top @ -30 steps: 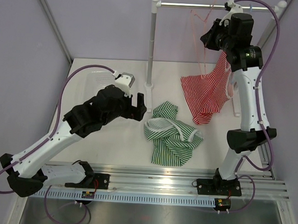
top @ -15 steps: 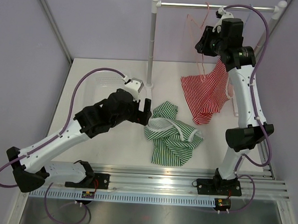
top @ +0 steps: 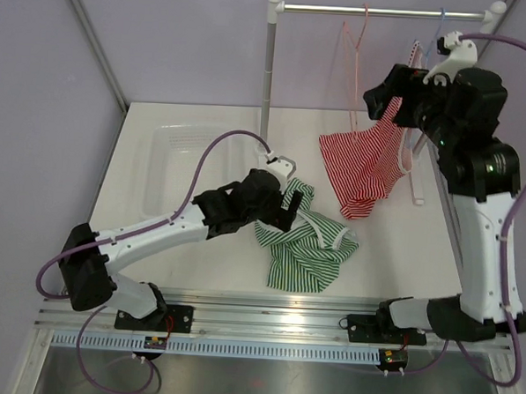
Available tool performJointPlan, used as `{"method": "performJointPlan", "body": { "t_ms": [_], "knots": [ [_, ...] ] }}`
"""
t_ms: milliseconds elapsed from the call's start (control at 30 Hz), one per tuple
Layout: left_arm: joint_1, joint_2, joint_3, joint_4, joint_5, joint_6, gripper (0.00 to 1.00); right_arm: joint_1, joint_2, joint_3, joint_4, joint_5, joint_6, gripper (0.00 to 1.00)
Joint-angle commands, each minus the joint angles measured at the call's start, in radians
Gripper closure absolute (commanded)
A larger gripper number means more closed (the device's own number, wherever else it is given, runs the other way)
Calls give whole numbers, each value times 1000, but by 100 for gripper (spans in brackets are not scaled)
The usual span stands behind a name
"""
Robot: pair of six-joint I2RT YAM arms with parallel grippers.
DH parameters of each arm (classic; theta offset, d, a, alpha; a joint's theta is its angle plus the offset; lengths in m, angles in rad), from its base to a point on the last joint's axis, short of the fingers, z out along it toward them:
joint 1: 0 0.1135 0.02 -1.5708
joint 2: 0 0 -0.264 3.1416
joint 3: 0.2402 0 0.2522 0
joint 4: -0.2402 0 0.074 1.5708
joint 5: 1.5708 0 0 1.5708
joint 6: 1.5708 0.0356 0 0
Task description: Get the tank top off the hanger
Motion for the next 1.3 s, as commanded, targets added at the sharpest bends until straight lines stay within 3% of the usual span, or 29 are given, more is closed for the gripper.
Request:
{"method": "performJointPlan", "body": {
  "t_ms": [0, 167, 267, 600, 700, 733, 800, 833, 933, 967, 1133, 1267],
  "knots": [
    [-11, 67, 25, 105, 19, 24, 1, 11, -216, -185, 54, 41, 3, 0],
    [-23, 236, 68, 117, 41, 30, 1, 9, -499, -479, 140, -19, 63, 0],
    [-38, 328, 105, 128, 61, 27, 1, 11, -582, -569, 144, -89, 83, 1],
    [-75, 503, 82, 201, 108, -1, 4, 11, -680, -708, 77, -224, 91, 0],
    [-75, 541, 74, 217, 127, -10, 16, 9, -692, -719, 72, -249, 88, 0],
    [-77, 547, 74, 218, 131, -15, 26, 9, -693, -719, 69, -252, 86, 0],
    [-77, 563, 79, 218, 133, -19, 37, 9, -696, -719, 68, -257, 83, 1],
    [-78, 563, 82, 214, 136, -22, 52, 9, -700, -719, 68, -258, 80, 1],
    [-80, 545, 88, 207, 153, -29, 81, 9, -714, -719, 66, -258, 71, 0],
    [-81, 532, 88, 201, 153, -32, 100, 11, -722, -719, 65, -258, 68, 1],
    [-90, 375, 105, 126, 81, -41, 100, 11, -737, -709, 56, -240, 54, 0],
    [-91, 227, 139, 45, -63, -42, 100, 9, -746, -715, 62, -234, 53, 1]
  ]
}}
